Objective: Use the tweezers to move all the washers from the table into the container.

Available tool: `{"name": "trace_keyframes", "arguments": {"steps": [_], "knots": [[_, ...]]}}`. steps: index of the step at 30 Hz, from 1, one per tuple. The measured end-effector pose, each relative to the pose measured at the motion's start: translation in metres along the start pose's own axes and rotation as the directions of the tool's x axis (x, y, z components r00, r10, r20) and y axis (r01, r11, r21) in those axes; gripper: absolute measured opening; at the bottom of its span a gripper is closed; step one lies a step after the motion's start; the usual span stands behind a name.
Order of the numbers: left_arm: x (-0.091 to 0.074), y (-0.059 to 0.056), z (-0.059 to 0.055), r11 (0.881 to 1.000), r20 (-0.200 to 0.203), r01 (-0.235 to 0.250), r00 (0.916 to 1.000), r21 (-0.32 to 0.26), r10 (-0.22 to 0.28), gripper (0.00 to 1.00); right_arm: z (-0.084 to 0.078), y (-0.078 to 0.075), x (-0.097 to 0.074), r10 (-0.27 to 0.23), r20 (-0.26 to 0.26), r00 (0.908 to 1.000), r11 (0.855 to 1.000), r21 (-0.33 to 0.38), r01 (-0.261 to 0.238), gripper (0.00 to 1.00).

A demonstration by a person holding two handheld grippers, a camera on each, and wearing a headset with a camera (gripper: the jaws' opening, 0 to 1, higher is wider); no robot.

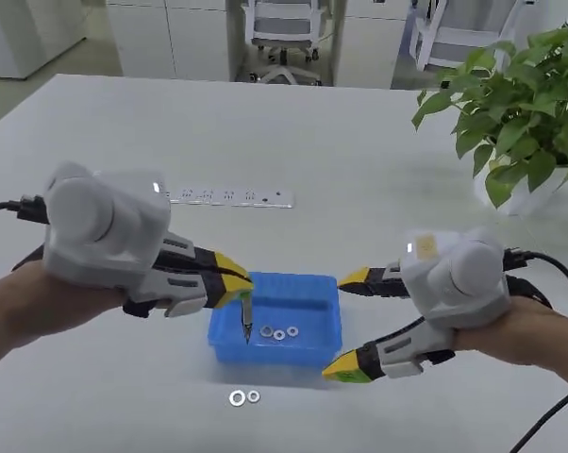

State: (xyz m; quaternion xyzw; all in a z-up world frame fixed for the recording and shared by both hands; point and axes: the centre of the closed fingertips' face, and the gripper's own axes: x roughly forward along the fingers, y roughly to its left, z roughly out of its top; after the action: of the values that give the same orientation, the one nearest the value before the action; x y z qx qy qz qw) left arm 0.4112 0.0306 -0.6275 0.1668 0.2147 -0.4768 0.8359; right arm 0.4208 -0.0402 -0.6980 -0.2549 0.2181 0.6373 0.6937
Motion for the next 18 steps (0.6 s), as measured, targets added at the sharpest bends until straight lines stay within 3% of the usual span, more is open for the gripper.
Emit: {"name": "trace_keyframes", "arguments": {"steps": [18], "knots": [[0.004, -0.017, -0.011, 1.0, 0.005, 0.024, 0.9997, -0.004, -0.024, 0.05, -0.009, 0.007, -0.004, -0.042, 0.004, 0.9991, 0.998, 0.048, 0.041, 0.9]]}}
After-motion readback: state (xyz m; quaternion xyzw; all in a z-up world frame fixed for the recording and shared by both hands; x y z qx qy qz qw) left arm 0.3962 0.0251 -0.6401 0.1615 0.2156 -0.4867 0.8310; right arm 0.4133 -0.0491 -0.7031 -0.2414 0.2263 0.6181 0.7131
